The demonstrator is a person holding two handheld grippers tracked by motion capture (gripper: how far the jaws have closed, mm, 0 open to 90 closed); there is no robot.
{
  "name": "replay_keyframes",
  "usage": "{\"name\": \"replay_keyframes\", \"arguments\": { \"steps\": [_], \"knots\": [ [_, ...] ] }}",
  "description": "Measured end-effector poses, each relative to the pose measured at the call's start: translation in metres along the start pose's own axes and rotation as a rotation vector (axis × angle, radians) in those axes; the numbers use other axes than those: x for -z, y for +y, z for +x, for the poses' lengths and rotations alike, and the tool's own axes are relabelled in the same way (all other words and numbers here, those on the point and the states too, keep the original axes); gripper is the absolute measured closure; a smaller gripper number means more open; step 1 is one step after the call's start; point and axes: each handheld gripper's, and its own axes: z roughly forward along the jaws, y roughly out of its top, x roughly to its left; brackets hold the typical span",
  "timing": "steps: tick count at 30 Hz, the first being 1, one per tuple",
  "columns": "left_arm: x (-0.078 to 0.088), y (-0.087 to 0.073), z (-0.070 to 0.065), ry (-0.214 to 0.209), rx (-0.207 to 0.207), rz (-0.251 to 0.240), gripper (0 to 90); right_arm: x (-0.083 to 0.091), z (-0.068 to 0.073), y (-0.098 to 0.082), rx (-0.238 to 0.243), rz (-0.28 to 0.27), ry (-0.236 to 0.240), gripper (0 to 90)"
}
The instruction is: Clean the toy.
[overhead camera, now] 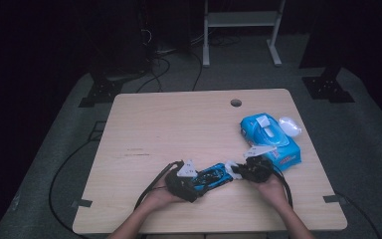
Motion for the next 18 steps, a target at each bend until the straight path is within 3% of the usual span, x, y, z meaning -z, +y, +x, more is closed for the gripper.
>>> {"name": "replay_keyframes", "arguments": {
  "steps": [2, 5, 7, 10, 14, 18],
  "knots": [
    [0.000, 0.000, 0.000, 0.000, 0.000, 0.001, 23.9, -0.010, 0.001, 0.015, -0.008, -0.031, 0.017, 83.4],
    [0.000, 0.000, 0.000, 0.001, -0.003, 0.003, 23.8, -0.026, 0.007, 0.029, 0.067, -0.004, -0.038, 83.4],
    [0.001, 0.000, 0.001, -0.002, -0.004, 0.003, 23.8, -0.030, 0.004, 0.032, 0.065, 0.011, -0.038, 83.3],
    [0.001, -0.001, 0.001, -0.004, -0.004, 0.001, 23.8, -0.026, -0.005, 0.022, 0.049, 0.039, -0.053, 83.3],
    [0.001, 0.000, 0.001, -0.002, -0.002, 0.003, 23.9, -0.011, -0.006, -0.002, -0.006, 0.023, -0.034, 83.4],
    [0.001, -0.001, 0.000, 0.002, 0.002, 0.002, 23.8, 0.003, 0.000, -0.013, 0.006, 0.037, -0.018, 83.4]
  ]
}}
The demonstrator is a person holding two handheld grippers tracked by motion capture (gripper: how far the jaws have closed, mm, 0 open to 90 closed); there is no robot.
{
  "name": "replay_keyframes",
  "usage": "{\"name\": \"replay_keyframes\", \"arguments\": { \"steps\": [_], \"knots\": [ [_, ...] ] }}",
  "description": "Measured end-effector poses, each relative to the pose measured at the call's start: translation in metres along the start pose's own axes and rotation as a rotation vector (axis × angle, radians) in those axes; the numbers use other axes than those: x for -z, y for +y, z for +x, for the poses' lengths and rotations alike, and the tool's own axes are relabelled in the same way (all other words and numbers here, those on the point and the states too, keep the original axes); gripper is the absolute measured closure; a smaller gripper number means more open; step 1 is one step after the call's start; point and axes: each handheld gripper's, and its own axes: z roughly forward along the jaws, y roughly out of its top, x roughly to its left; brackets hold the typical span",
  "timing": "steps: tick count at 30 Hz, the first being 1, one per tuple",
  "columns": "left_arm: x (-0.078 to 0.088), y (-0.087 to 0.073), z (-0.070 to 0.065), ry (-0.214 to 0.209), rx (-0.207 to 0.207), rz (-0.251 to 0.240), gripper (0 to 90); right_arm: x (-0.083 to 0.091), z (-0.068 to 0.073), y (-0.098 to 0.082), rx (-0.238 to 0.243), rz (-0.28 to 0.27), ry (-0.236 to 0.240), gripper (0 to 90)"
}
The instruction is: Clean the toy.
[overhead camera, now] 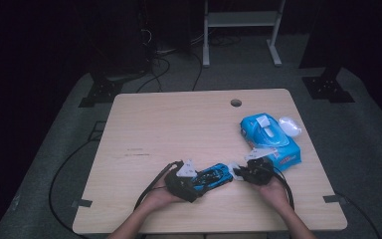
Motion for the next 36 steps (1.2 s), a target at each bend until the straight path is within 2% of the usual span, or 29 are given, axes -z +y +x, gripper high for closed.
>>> {"name": "replay_keyframes", "arguments": {
  "steps": [4, 7, 9, 14, 18, 22, 26, 30, 33, 36],
  "knots": [
    [-0.001, 0.000, 0.000, 0.002, 0.006, -0.010, 23.9, 0.011, 0.007, -0.009, 0.010, -0.001, 0.035, 83.4],
    [-0.001, 0.000, 0.000, 0.003, 0.003, -0.008, 23.8, 0.016, 0.009, -0.012, 0.007, -0.023, 0.070, 83.4],
    [-0.001, 0.000, 0.000, 0.002, 0.002, -0.009, 23.8, 0.016, 0.009, -0.014, 0.014, -0.019, 0.085, 83.3],
    [-0.001, 0.000, 0.000, 0.001, 0.002, -0.008, 23.8, 0.010, 0.000, -0.013, -0.024, -0.016, 0.065, 83.3],
    [-0.001, 0.000, -0.001, 0.002, 0.003, -0.006, 23.8, 0.000, -0.004, -0.002, -0.029, -0.004, 0.041, 83.1],
    [-0.001, 0.001, -0.001, -0.001, 0.000, -0.004, 23.4, -0.009, -0.009, 0.011, -0.054, 0.001, 0.016, 83.1],
    [-0.002, 0.001, -0.001, -0.005, -0.001, -0.004, 23.2, -0.020, -0.008, 0.024, -0.041, -0.008, -0.013, 83.2],
    [-0.002, 0.001, -0.001, -0.005, -0.001, -0.004, 23.2, -0.034, -0.007, 0.037, -0.047, -0.010, -0.017, 83.1],
    [-0.002, 0.001, -0.001, -0.006, -0.002, -0.004, 23.2, -0.046, -0.006, 0.048, -0.047, -0.016, -0.003, 83.1],
    [-0.002, 0.001, 0.000, -0.008, -0.003, -0.002, 23.2, -0.053, -0.003, 0.054, -0.014, 0.009, 0.000, 83.0]
  ]
}}
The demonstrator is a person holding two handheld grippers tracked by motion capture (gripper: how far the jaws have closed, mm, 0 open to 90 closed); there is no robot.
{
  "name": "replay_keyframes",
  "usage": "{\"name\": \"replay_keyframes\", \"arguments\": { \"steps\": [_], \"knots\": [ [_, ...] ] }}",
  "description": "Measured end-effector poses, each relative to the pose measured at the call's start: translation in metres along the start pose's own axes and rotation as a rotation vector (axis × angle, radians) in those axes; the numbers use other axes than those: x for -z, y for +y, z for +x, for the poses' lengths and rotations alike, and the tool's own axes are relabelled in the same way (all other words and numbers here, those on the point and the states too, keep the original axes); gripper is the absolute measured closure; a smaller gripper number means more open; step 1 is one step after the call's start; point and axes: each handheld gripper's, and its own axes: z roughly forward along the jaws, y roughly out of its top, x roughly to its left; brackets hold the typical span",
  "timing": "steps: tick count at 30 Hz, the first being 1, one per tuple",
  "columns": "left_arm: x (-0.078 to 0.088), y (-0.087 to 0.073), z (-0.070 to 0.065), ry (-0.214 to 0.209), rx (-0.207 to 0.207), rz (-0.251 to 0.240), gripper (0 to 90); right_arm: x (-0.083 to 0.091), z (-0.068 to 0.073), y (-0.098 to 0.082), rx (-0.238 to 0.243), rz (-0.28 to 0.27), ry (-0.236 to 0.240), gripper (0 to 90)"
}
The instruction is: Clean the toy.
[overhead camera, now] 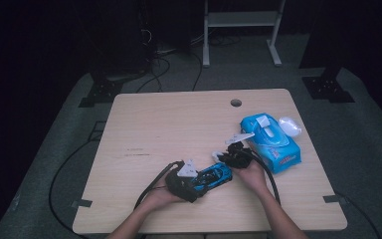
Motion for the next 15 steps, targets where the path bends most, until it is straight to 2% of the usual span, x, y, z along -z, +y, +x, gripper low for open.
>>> {"name": "replay_keyframes", "arguments": {
  "steps": [5, 13, 15],
  "knots": [
    [0.001, 0.000, 0.000, 0.001, -0.003, 0.002, 23.4, 0.008, -0.006, -0.005, 0.015, 0.019, -0.004, 83.1],
    [0.001, -0.001, 0.000, 0.005, 0.000, -0.001, 23.5, 0.034, -0.007, -0.033, -0.008, 0.010, -0.019, 83.4],
    [0.001, -0.001, 0.000, 0.005, 0.002, -0.003, 23.6, 0.042, -0.006, -0.041, 0.000, 0.009, -0.021, 83.4]
  ]
}}
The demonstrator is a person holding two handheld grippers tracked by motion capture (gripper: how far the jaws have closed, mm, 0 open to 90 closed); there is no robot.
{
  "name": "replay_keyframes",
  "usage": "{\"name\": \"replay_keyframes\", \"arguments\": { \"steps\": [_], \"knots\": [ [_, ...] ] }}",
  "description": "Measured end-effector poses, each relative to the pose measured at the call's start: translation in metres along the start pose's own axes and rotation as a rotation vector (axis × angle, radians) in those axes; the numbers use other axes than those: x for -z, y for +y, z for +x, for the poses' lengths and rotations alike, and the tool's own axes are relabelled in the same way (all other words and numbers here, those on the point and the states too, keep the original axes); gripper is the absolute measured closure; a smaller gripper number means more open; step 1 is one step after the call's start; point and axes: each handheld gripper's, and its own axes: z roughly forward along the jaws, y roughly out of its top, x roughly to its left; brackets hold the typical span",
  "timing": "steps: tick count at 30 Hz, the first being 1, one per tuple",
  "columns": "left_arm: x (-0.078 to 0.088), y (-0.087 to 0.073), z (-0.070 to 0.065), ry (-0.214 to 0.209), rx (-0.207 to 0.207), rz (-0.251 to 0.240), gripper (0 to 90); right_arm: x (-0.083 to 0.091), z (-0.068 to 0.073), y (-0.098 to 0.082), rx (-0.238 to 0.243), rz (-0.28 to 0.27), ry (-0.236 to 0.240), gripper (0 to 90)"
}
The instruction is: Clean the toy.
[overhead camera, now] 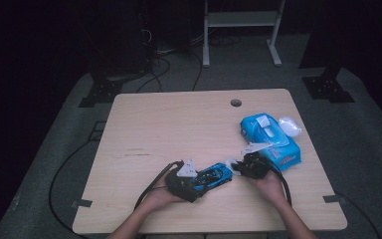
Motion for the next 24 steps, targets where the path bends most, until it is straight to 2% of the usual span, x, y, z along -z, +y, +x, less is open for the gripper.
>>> {"name": "replay_keyframes", "arguments": {
  "steps": [7, 10, 12, 14, 20, 24],
  "knots": [
    [0.000, 0.000, 0.000, 0.001, 0.001, -0.001, 23.6, 0.019, 0.012, -0.020, 0.027, 0.021, 0.050, 83.6],
    [0.000, 0.000, 0.000, 0.002, 0.001, -0.002, 23.6, 0.025, 0.019, -0.026, 0.034, 0.012, 0.084, 83.5],
    [0.000, 0.000, 0.000, 0.003, 0.002, -0.001, 23.6, 0.027, 0.021, -0.026, 0.045, 0.007, 0.085, 83.6],
    [0.000, 0.000, 0.000, 0.002, 0.002, -0.001, 23.6, 0.026, 0.019, -0.026, 0.044, 0.006, 0.075, 83.5],
    [0.000, 0.000, 0.000, 0.001, -0.001, -0.002, 23.6, 0.017, 0.004, -0.015, -0.024, -0.021, 0.060, 83.5],
    [-0.001, 0.000, 0.000, -0.002, -0.002, -0.005, 23.6, 0.019, 0.009, -0.003, -0.023, -0.076, 0.083, 83.5]
  ]
}}
